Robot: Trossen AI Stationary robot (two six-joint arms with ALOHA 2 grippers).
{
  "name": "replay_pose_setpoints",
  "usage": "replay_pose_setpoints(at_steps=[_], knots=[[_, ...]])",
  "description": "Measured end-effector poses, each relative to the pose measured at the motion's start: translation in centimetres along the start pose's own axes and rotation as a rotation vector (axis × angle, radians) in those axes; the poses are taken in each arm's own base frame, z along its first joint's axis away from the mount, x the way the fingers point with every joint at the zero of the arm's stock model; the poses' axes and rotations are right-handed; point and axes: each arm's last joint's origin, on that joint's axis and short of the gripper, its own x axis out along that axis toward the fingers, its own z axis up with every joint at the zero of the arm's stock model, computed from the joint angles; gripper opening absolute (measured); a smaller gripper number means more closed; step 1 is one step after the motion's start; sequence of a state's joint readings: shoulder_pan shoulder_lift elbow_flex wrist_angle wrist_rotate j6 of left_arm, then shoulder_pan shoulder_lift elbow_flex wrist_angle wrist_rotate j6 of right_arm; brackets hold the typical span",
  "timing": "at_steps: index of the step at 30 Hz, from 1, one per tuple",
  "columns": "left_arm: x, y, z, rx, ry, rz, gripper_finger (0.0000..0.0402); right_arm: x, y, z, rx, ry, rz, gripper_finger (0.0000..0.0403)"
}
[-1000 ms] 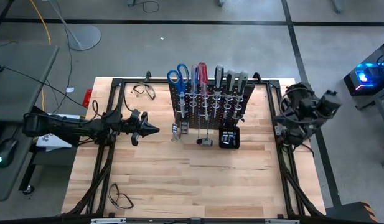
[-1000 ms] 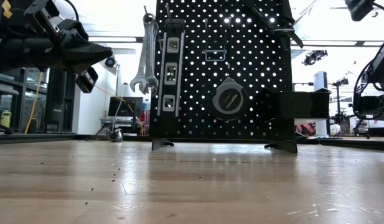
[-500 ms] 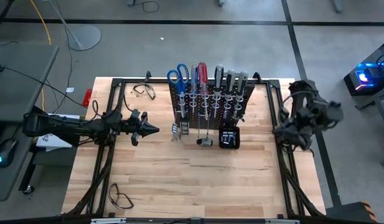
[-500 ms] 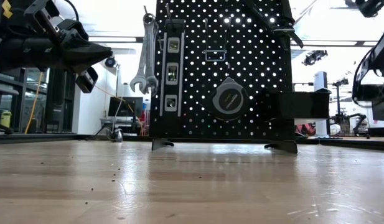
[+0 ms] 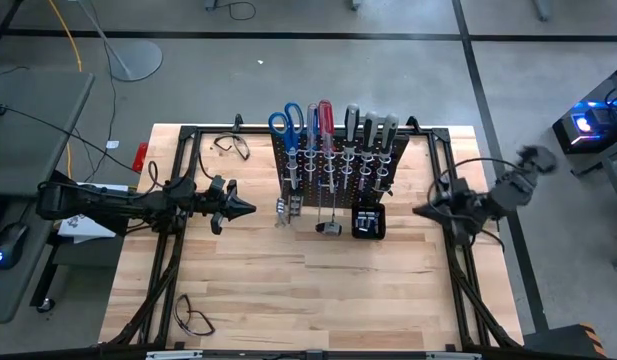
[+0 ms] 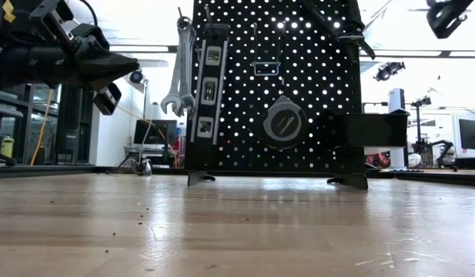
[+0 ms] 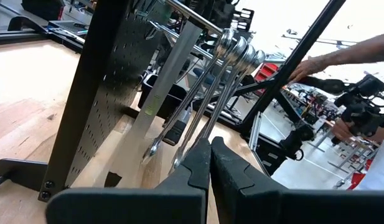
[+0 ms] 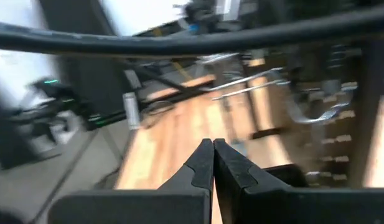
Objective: Hang tools onto peg board
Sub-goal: Return to Home Position
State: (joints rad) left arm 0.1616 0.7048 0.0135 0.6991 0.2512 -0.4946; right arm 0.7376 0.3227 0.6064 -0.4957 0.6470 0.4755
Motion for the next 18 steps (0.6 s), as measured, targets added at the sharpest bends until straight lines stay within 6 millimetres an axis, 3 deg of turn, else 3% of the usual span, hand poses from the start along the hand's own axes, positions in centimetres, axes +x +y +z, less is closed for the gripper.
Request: replay_pose_setpoints(at_steps=[11, 18], knots=[[0.0, 0.0, 0.0, -0.001, 0.004, 0.002, 0.0000, 3.6, -5.2, 2.0, -0.085, 0.059, -0.143, 0.0000], [0.0, 0.0, -0.1, -0.002, 0.006, 0.003, 0.0000, 4.7, -8.0, -1.9, -0.013, 0.035, -0.050, 0.0000]])
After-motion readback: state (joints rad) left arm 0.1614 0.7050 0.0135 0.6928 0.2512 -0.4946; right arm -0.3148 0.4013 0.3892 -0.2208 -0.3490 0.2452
